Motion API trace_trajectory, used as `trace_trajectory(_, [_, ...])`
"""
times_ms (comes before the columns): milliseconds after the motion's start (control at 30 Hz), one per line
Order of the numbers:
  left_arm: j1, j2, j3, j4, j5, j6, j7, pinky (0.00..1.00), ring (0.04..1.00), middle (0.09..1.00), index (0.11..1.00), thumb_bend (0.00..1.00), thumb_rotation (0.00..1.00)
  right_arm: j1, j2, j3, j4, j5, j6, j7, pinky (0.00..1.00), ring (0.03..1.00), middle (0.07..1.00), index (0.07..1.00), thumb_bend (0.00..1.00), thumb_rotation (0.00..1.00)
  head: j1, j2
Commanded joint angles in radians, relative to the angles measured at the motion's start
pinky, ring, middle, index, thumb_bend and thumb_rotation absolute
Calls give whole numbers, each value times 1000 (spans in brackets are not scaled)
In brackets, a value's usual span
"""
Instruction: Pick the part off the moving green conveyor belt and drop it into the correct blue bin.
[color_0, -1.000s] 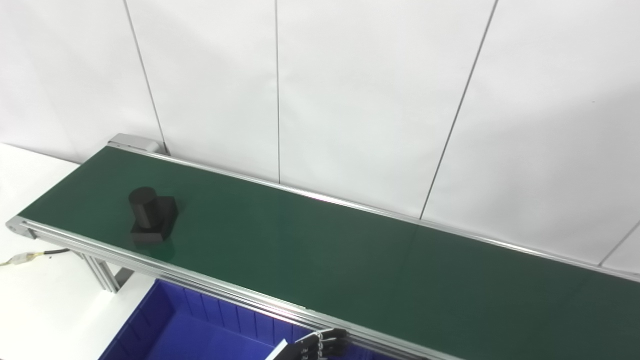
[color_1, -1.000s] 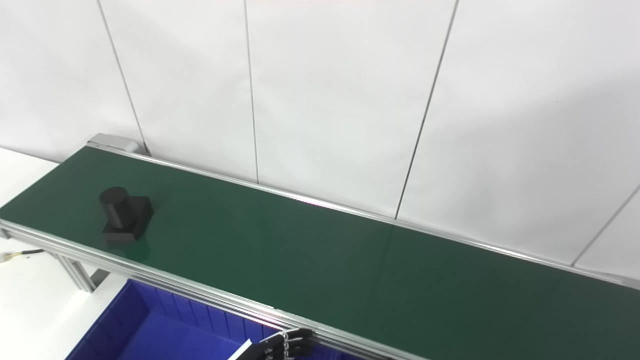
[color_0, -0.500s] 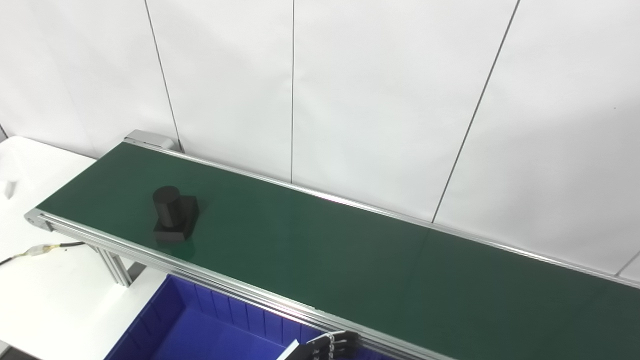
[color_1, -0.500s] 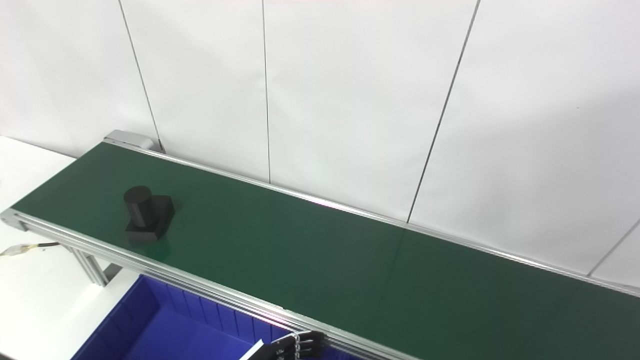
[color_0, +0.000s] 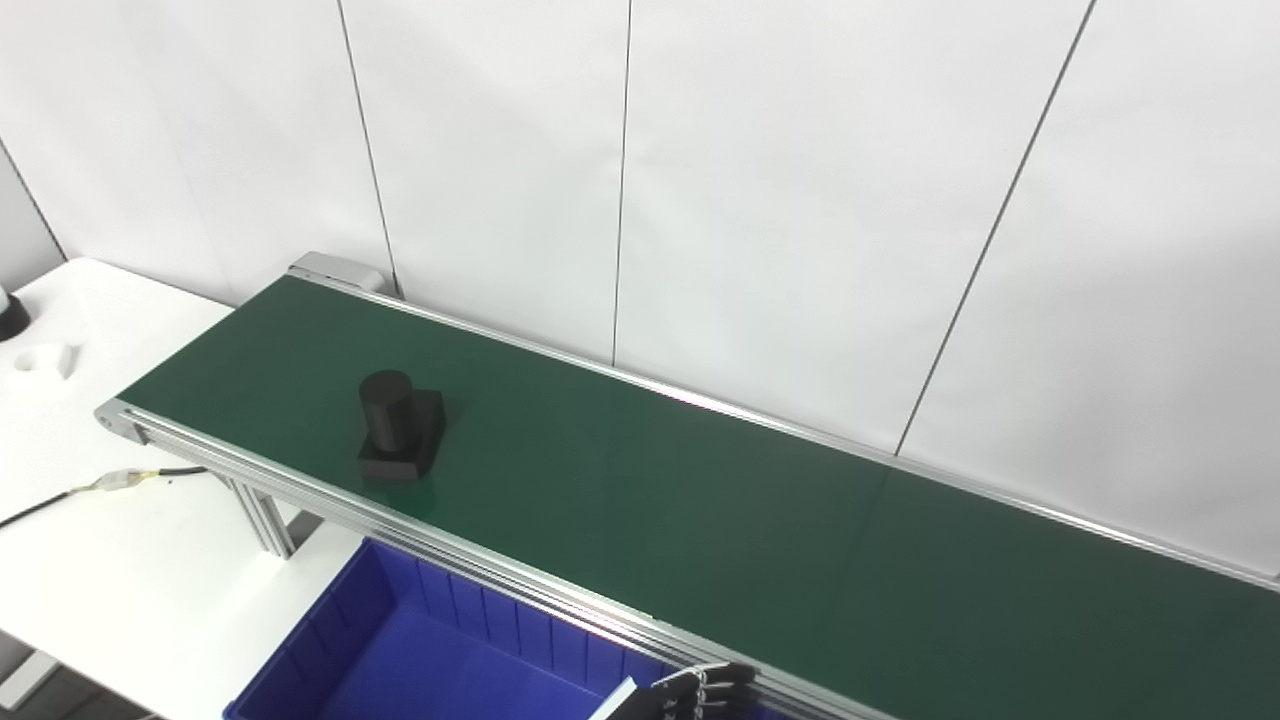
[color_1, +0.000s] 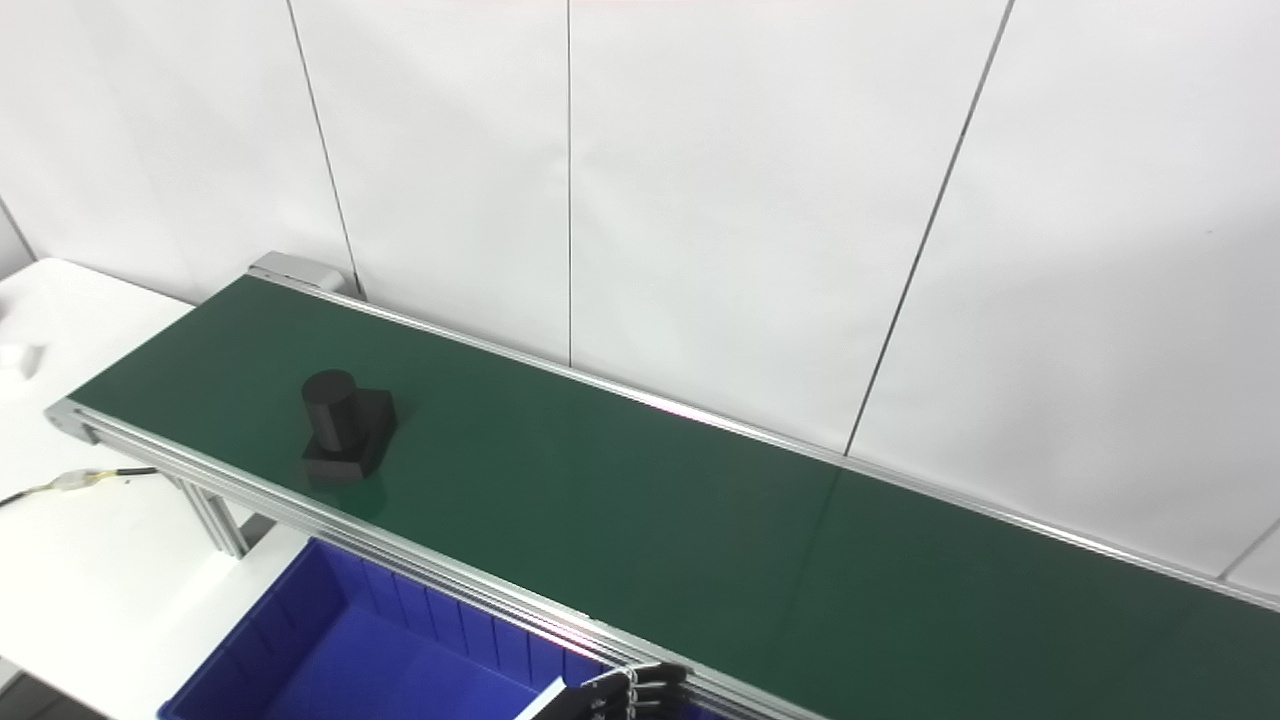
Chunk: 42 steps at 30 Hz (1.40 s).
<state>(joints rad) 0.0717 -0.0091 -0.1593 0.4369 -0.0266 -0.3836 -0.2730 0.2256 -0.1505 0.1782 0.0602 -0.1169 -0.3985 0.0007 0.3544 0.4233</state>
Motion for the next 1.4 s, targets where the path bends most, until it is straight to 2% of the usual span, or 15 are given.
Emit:
trace_trajectory(0, [-16, -10, -10, -24, 9, -21, 6, 732, 797, 812, 839, 944, 273, 2, -6, -8, -87, 28, 22, 30, 732, 787, 840, 874, 447, 403, 1, 0])
trace_trajectory(233, [-21, -10, -15, -22, 0, -20, 1, 727, 798, 816, 841, 937, 271, 2, -27, -34, -262, -30, 95, 56, 696, 769, 826, 835, 496, 441, -8, 2])
trace_trajectory(300, [-22, -9, -15, -23, -1, -17, 0, 732, 801, 817, 842, 938, 272, -7, -26, -42, -297, -34, 117, 61, 662, 752, 816, 821, 567, 505, -9, 0])
trace_trajectory(533, [-32, -12, -15, -5, -9, -27, -4, 739, 804, 820, 843, 941, 279, -42, -24, -54, -393, -36, 261, 94, 674, 763, 814, 828, 582, 509, -10, -6])
trace_trajectory(600, [-35, -13, -15, 0, -10, -26, -4, 742, 805, 821, 843, 940, 274, -60, -21, -58, -388, -36, 274, 95, 678, 772, 817, 835, 590, 527, -10, -8])
trace_trajectory(833, [-53, -15, -15, 34, -6, -48, -3, 743, 792, 814, 839, 936, 276, -154, -13, -62, -318, -45, 291, 103, 760, 820, 852, 890, 541, 488, -16, -16])
trace_trajectory(933, [-59, -18, -14, 48, -8, -55, -1, 736, 789, 810, 838, 943, 272, -194, -16, -60, -259, -65, 281, 101, 761, 811, 846, 894, 563, 526, -16, -20])
trace_trajectory(1100, [-70, -19, -11, 72, -3, -71, 5, 735, 791, 806, 833, 948, 279, -274, 1, -62, -136, -72, 260, 86, 742, 814, 849, 888, 554, 412, -21, -38])
trace_trajectory(1167, [-72, -19, -9, 73, -6, -67, 3, 731, 789, 807, 837, 952, 277, -293, 8, -64, -116, -74, 265, 82, 744, 808, 843, 887, 547, 355, -22, -41])
trace_trajectory(1367, [-76, -18, -7, 80, -5, -64, 2, 726, 783, 808, 838, 964, 284, -327, 22, -77, -88, -64, 282, 83, 782, 820, 842, 887, 541, 265, -27, -52])
